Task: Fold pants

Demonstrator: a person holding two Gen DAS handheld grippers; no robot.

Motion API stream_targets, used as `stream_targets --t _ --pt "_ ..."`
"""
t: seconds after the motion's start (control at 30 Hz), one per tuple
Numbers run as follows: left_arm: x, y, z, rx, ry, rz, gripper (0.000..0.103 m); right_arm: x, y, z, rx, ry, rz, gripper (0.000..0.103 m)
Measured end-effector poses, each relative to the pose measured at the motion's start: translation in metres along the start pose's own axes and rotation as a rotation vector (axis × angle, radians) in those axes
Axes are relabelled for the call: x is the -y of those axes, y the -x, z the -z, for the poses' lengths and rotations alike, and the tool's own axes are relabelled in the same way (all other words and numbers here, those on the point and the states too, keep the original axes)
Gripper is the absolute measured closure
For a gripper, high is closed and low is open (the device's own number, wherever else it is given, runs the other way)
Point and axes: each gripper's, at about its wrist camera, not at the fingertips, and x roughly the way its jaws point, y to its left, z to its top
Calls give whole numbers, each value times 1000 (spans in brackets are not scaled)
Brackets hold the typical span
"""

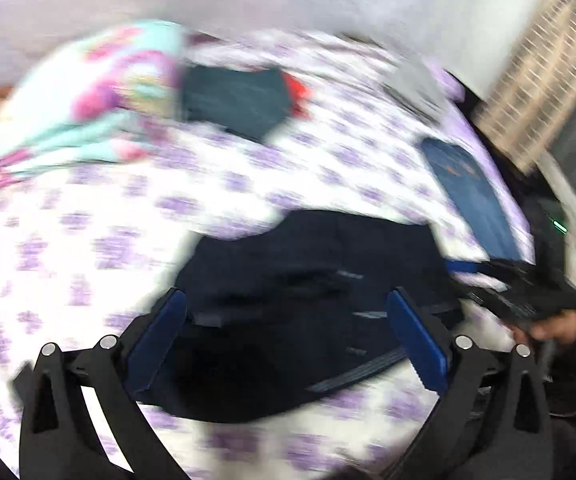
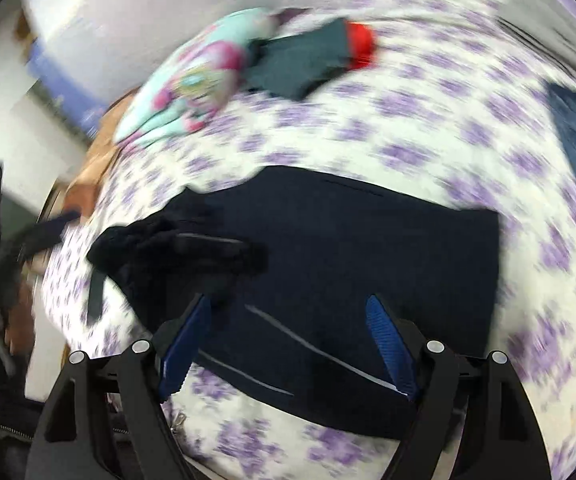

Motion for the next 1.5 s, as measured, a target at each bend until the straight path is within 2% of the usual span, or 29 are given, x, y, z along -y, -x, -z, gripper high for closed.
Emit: stream_targets --t 0.07,0.17,0.27,0.4,0.47,0.57,0.63,0.7,0.73,0.77,0.8,0.83,0.9,0.93,0.97,1.03,1.07,1.1,1.17,1.2,1.23,1.27,1.3,1.33,1.37,1.4,1.47,1.5 --pt "-39 0 5 1 110 -131 5 -27 -12 -8 -22 93 -18 18" --pt "-85 0 19 -14 225 -254 5 -68 -29 -16 -50 262 18 17" --pt "-123 1 35 -27 314 -330 5 -101 -50 -27 -56 421 46 16" --pt "-156 -17 52 -95 364 -446 5 -123 -88 -40 -114 522 99 16" --pt "-160 -33 59 -145 382 -440 5 -134 -105 -44 -135 556 103 16" --pt "-156 -48 70 -185 432 -329 6 -150 -126 -44 -158 616 135 16" --pt "-144 -53 75 -203 424 -269 6 -158 -133 -43 -153 656 157 16" --pt "-131 -53 75 -195 386 -267 6 -163 -139 -41 -142 699 171 16" --pt "-127 -54 75 -193 370 -269 6 -163 -141 -41 -138 704 175 27" --pt "-124 -54 74 -193 356 -268 6 -157 -143 -45 -149 677 165 66" --pt "-122 -53 73 -194 351 -264 6 -149 -142 -51 -164 623 150 76" --pt "-122 -52 73 -196 350 -256 6 -142 -138 -57 -153 572 125 78" --pt "-118 -48 70 -194 346 -229 6 -121 -101 -72 -79 440 28 84" --pt "-114 -44 67 -183 335 -206 6 -103 -69 -80 -38 337 -65 85" --pt "-106 -37 61 -157 317 -157 6 -88 -42 -82 -1 271 -142 85" --pt "-84 -17 50 -78 256 -40 6 -63 -2 -79 61 206 -205 85" --pt "-73 -11 45 -42 211 -2 6 -38 18 -76 92 130 -230 86" --pt "-63 -8 41 -19 169 15 6 -10 30 -72 115 39 -239 86" --pt "-38 -14 32 -13 97 29 5 42 36 -60 146 -120 -203 86" --pt "-26 -24 28 -31 69 44 5 74 31 -51 140 -225 -160 85" --pt "-17 -35 25 -52 54 49 5 103 22 -41 117 -311 -77 79" --pt "-2 -52 23 -91 34 51 5 123 14 -32 86 -376 17 66" --pt "12 -67 23 -127 12 71 5 140 8 -22 50 -452 106 64" --pt "25 -81 24 -158 -13 99 6 154 7 -11 29 -532 159 64" --pt "34 -91 25 -181 -27 100 6 164 14 1 60 -602 122 63" --pt "42 -102 27 -210 -39 90 6 166 21 9 92 -620 69 60" --pt "60 -117 34 -256 -77 102 6 156 34 15 111 -585 37 42" --pt "67 -122 38 -272 -98 101 6 149 37 15 113 -553 28 39"
